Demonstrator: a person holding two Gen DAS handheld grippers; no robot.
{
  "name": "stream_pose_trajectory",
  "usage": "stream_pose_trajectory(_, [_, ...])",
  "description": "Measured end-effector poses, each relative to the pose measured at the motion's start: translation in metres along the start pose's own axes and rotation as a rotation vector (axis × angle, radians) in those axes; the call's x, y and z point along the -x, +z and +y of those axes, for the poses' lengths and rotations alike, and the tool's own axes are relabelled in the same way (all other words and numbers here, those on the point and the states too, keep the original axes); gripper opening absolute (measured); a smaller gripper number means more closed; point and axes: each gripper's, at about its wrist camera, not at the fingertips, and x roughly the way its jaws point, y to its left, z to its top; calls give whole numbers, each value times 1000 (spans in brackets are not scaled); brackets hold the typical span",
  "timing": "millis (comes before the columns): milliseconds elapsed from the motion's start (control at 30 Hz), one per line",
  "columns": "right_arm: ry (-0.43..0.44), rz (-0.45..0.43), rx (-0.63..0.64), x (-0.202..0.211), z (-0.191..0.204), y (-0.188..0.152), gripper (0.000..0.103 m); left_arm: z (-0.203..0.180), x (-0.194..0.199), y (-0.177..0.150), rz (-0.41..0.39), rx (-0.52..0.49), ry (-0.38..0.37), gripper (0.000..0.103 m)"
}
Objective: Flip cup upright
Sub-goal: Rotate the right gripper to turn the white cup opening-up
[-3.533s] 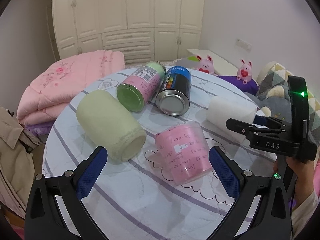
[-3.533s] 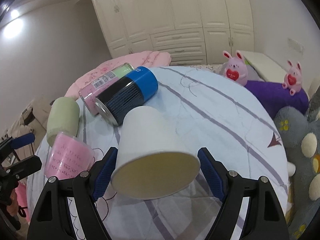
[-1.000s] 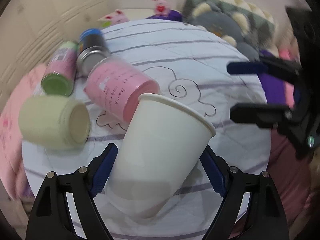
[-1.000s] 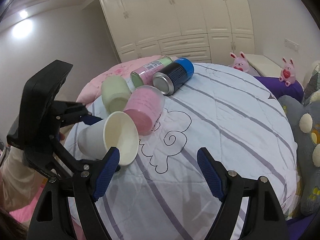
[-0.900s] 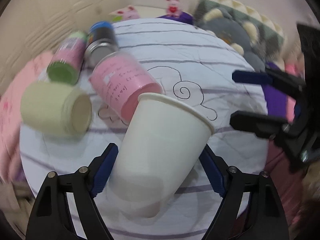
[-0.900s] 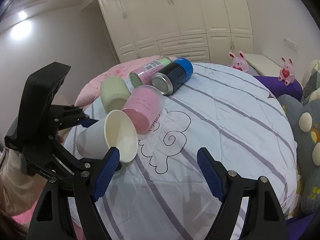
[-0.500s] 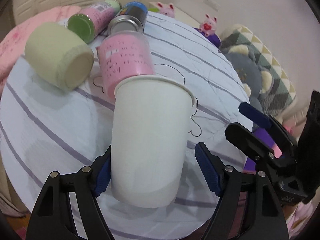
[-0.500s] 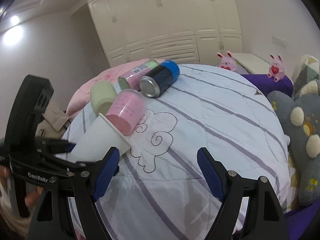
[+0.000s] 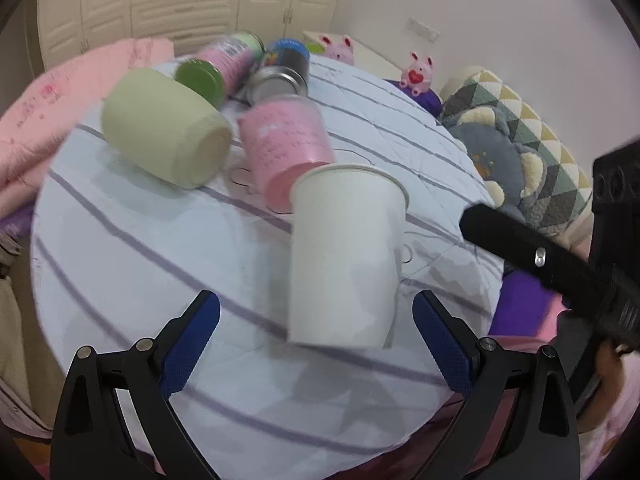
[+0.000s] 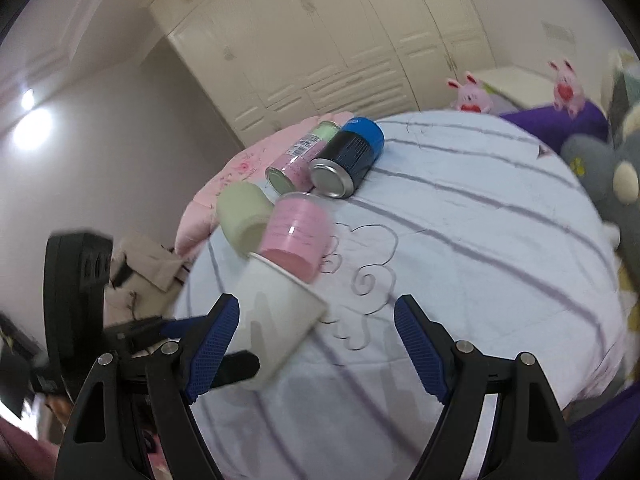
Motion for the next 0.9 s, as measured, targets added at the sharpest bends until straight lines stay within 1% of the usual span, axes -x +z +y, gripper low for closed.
stream_pose_trajectory(133, [34, 49, -182, -9, 0, -1, 81, 6, 9, -1, -32, -39, 54, 99])
stream_pose_trajectory(200, [40, 81, -252, -16, 3, -2, 81, 12, 15, -2, -43, -49, 50, 99])
stream_pose_trajectory(333, [17, 124, -323, -30, 6, -1, 81, 13, 18, -4, -59, -73, 43, 99])
stream_pose_trajectory(367, [23, 138, -342, -35, 7, 0, 81, 13, 18, -4, -58, -81, 42, 99])
stream_pose_trajectory(467, [64, 167, -379, -47, 10, 2, 81, 15, 16, -7, -55, -94, 30, 99])
stream_pose_trajectory(500, [66, 179, -390, -52, 11, 3, 81, 16, 15, -7, -54, -96, 25, 99])
stream_pose_trajectory(600, [61, 207, -413, -66, 9, 4, 81, 16, 13, -7, -51, -100, 23, 99])
stream_pose_trajectory(733, [33, 241, -433, -81, 0, 2, 81, 20, 11, -6, -46, -91, 8, 99])
stream_pose_trajectory(767, [39, 235, -446, -81, -3, 0, 81, 21, 11, -6, -46, -87, 7, 99])
stream_pose_trajectory(800, [64, 213, -457, -81, -6, -3, 81, 21, 10, -6, -45, -86, 5, 99])
stream_pose_trajectory(833, [79, 205, -443, -82, -7, -3, 81, 22, 9, -6, -44, -85, 2, 99])
stream_pose_trajectory(900, [95, 190, -425, -79, -8, -3, 75, 21, 8, -6, -43, -86, 3, 99])
